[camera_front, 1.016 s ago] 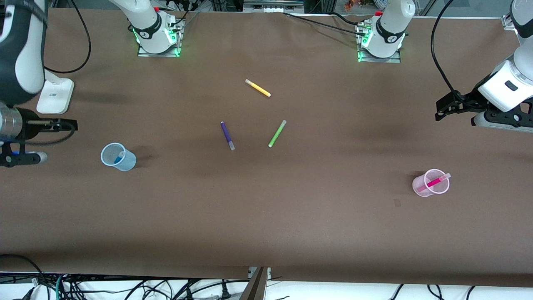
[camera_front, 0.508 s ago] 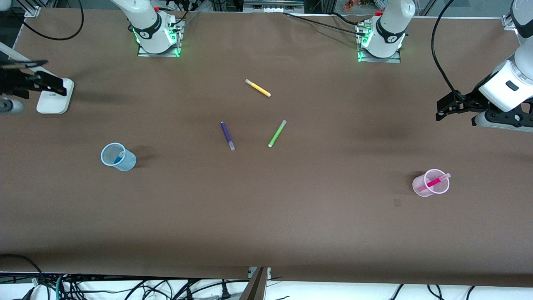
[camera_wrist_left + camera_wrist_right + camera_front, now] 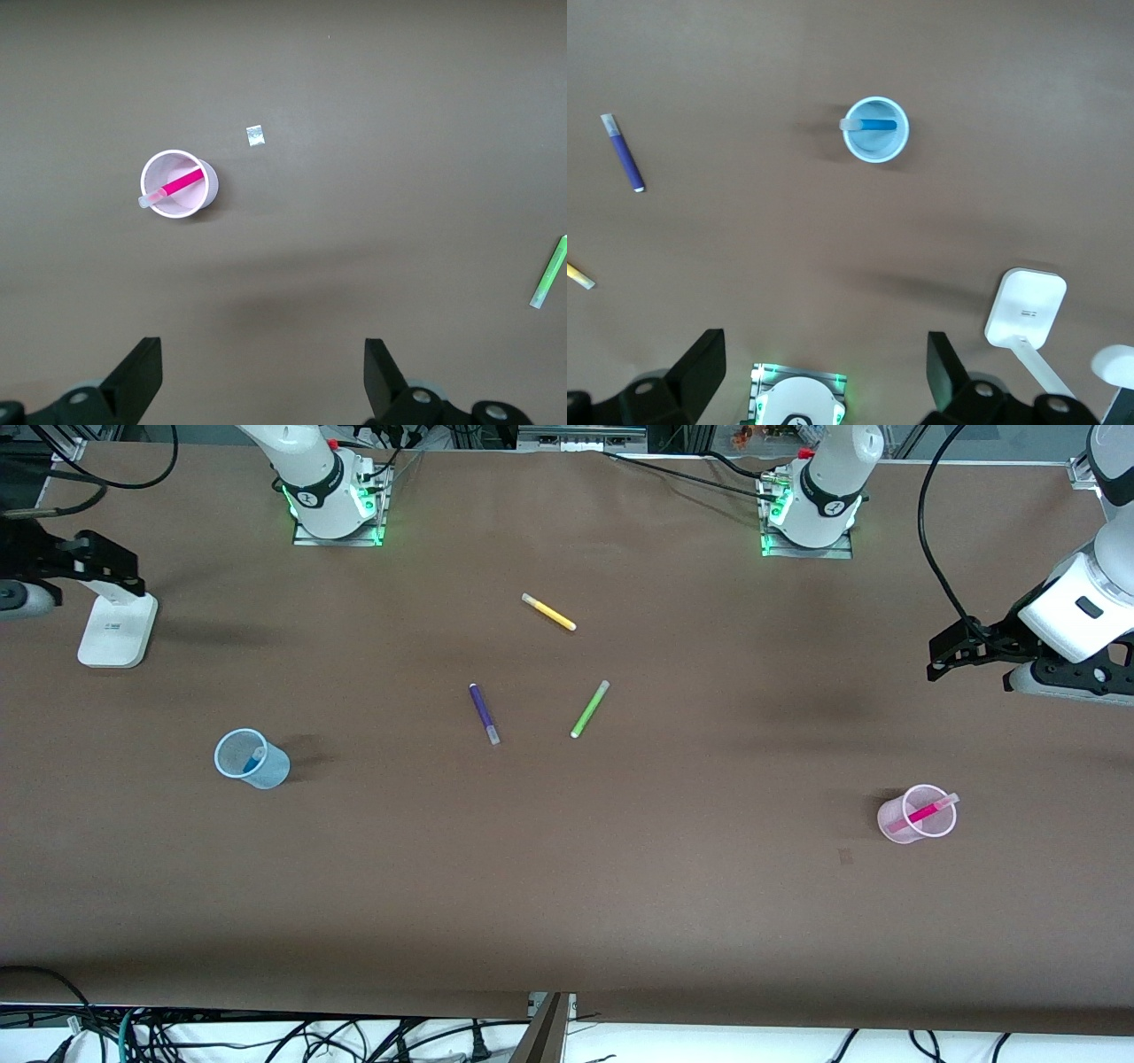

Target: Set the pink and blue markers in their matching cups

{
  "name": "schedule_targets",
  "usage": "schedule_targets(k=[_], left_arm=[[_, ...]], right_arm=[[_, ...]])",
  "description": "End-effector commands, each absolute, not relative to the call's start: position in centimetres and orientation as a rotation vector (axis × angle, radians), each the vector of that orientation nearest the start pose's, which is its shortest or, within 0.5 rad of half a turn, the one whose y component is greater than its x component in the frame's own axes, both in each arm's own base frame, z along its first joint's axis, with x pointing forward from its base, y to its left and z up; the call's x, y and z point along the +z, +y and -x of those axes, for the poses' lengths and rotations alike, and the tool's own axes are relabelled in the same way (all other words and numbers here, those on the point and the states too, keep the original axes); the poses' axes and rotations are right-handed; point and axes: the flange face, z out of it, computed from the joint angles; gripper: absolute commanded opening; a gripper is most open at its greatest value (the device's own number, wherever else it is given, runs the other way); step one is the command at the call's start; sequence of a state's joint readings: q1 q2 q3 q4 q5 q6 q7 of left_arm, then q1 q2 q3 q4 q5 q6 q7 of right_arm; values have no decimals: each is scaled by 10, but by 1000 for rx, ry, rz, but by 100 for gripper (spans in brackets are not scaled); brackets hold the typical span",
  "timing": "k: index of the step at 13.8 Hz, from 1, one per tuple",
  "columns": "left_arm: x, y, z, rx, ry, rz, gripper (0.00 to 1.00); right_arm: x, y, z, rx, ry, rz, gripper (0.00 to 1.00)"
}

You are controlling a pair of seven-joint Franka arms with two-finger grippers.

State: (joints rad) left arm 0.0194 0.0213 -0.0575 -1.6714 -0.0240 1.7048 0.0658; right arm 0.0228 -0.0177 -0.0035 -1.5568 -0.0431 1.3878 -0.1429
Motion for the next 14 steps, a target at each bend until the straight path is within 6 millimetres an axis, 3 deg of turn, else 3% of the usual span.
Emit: schedule_targets(k=[1, 14], left_arm=[[583, -24, -563, -12, 190, 3183, 100], [585, -24, -564, -19, 190, 3185, 100]], right_arm=[[624, 4, -527, 235, -175, 3172, 100], [626, -9, -537, 221, -138, 3174, 100]])
